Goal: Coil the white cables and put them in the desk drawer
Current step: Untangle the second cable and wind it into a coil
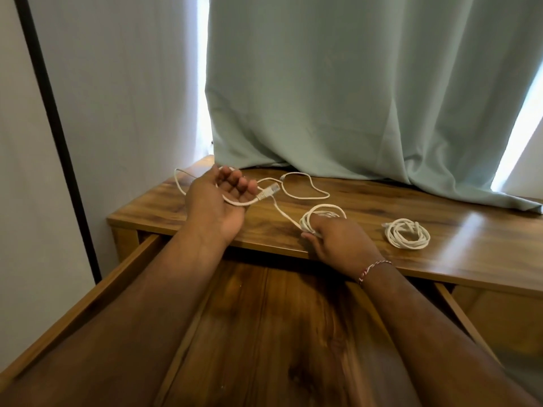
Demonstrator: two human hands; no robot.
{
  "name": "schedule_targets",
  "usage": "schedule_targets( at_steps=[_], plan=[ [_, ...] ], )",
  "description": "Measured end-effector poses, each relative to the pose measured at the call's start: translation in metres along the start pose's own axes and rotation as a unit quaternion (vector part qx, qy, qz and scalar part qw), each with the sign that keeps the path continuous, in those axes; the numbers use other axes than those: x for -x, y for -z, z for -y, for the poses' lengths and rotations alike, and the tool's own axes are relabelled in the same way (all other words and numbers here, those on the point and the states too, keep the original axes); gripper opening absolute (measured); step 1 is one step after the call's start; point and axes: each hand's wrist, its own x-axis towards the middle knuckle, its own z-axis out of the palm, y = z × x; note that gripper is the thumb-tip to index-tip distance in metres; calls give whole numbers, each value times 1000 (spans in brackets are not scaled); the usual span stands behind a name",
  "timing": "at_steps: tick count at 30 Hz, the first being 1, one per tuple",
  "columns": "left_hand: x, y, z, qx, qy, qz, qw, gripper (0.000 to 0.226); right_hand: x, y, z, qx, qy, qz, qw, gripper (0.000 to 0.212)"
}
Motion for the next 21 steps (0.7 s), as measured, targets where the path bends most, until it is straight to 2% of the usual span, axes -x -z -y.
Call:
schedule_targets(
  at_steps=[3, 5, 7, 8, 10, 12, 13, 14, 16, 17, 18, 19, 21],
  plan=[
    [-5, 7, -3, 1, -45, 50, 998, 47, -2, 2, 8, -10, 53, 21, 998, 16],
    [-10, 15, -2, -82, -74, 92, 990, 54, 1, 4, 12, -97, 65, 57, 992, 16],
    [-12, 20, 2, -226, -115, 102, 962, 47, 4, 4, 10, -192, 45, 70, 978, 25],
    [-13, 21, 4, -316, -144, 103, 932, 41, 5, 6, 8, -257, 25, 79, 963, 21],
    [-10, 22, 11, -468, -199, 131, 851, 35, 7, 10, 6, -436, -11, 119, 892, 21],
    [-3, 20, 19, -548, -221, 219, 777, 39, 8, 13, 7, -562, -35, 162, 810, 23],
    [1, 19, 25, -583, -232, 279, 727, 42, 9, 14, 9, -590, -38, 173, 788, 22],
    [5, 19, 30, -624, -263, 332, 657, 46, 9, 14, 10, -607, -35, 179, 774, 22],
    [9, 19, 40, -699, -353, 379, 493, 53, 8, 17, 10, -632, -26, 193, 750, 20],
    [11, 17, 43, -716, -389, 379, 439, 55, 8, 19, 9, -641, -20, 202, 740, 18],
    [12, 16, 44, -722, -410, 375, 413, 56, 8, 21, 8, -650, -17, 211, 730, 21],
    [14, 13, 45, -722, -420, 371, 405, 56, 8, 22, 7, -661, -19, 220, 717, 26],
    [17, 11, 46, -716, -413, 369, 424, 56, 9, 22, 5, -704, -20, 234, 671, 23]
  ],
)
